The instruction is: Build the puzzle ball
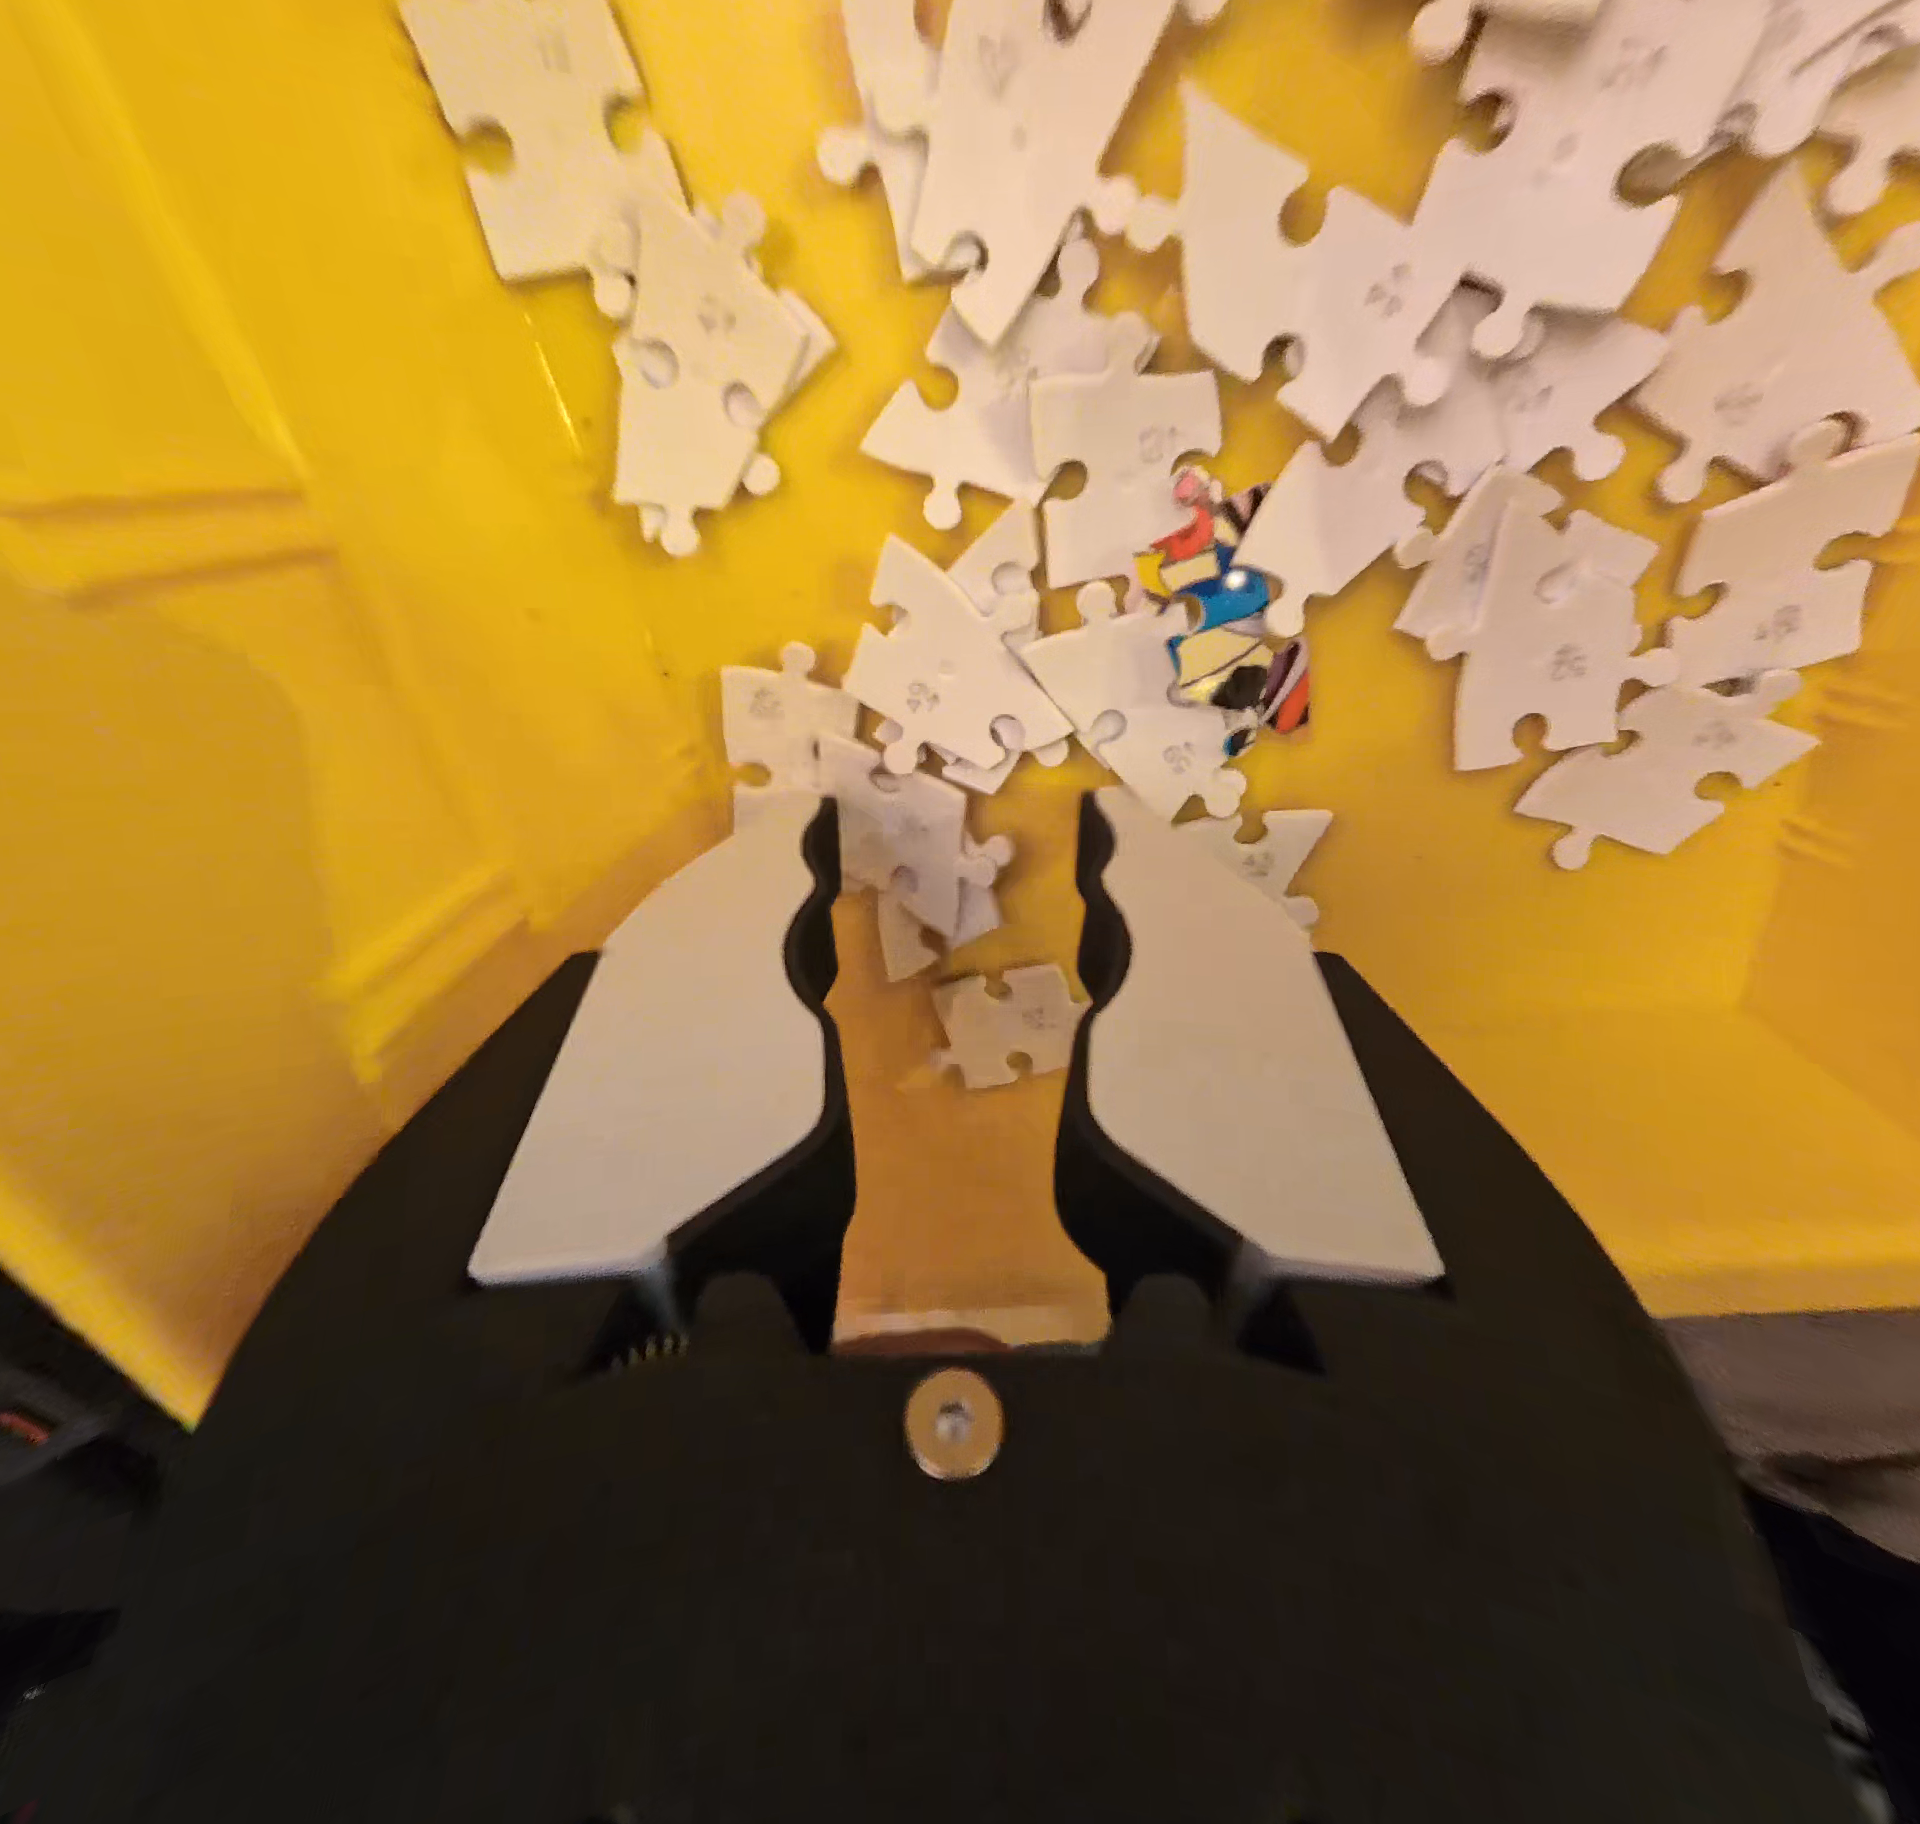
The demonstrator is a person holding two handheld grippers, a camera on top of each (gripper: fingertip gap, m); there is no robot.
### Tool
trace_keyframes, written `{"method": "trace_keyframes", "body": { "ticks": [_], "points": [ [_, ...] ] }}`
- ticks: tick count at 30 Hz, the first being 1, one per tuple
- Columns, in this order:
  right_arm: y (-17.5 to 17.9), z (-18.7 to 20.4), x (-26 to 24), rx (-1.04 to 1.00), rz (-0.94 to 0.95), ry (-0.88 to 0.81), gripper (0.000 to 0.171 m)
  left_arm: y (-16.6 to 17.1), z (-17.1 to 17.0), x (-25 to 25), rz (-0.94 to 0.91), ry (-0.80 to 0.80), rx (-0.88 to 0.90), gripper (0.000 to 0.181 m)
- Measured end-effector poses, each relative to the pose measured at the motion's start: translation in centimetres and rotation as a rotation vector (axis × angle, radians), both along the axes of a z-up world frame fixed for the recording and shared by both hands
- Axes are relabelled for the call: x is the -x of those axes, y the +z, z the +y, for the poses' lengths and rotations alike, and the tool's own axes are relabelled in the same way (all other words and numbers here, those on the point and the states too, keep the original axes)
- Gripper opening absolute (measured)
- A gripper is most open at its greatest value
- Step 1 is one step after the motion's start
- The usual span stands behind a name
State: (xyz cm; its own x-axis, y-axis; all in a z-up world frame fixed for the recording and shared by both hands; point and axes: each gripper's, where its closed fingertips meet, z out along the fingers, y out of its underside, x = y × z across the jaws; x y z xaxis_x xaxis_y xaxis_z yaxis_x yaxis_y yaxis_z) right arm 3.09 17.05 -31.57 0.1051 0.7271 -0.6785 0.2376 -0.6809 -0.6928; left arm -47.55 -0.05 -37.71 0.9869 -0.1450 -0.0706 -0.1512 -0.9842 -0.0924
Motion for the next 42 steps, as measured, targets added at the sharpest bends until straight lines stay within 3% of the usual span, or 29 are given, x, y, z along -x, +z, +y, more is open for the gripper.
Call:
{"method": "trace_keyframes", "body": {
  "ticks": [3,7,12,15,18,25,31,32,36,42],
  "points": [
    [0.1,0.0,0.0,0.004,0.006,0.0,0.01,0.1,0.1,-0.8,-0.047,0.017,-0.03,0.048],
    [0.1,0.0,0.0,0.004,0.009,0.003,0.01,0.8,-0.9,-3.9,-0.214,-0.033,-0.006,0.036],
    [0.2,0.1,0.0,0.004,0.012,0.004,0.01,1.5,1.8,-2.0,-0.064,-0.057,-0.163,0.046],
    [0.2,0.0,0.0,0.002,0.012,0.005,0.01,0.7,2.3,-0.9,-0.001,-0.079,-0.151,0.044],
    [0.2,0.1,-0.1,0.001,0.014,0.004,0.01,0.2,1.9,-1.2,-0.071,-0.036,-0.123,0.028],
    [0.2,0.1,0.0,0.006,0.013,0.005,0.01,0.9,0.1,-2.0,-0.067,-0.044,-0.119,0.026],
    [0.2,0.0,0.0,0.005,0.012,0.007,0.01,1.6,-1.9,-4.9,-0.201,-0.15,-0.063,0.031],
    [0.2,0.0,0.0,0.005,0.012,0.007,0.01,1.7,-1.4,-4.4,-0.176,-0.138,-0.086,0.041],
    [0.2,0.0,0.0,0.002,0.011,0.009,0.01,1.7,0.8,-2.1,-0.071,-0.059,-0.159,0.048],
    [0.2,0.0,0.0,0.003,0.014,0.008,0.01,0.3,1.8,-1.2,-0.086,0.009,-0.167,0.04]
  ]
}}
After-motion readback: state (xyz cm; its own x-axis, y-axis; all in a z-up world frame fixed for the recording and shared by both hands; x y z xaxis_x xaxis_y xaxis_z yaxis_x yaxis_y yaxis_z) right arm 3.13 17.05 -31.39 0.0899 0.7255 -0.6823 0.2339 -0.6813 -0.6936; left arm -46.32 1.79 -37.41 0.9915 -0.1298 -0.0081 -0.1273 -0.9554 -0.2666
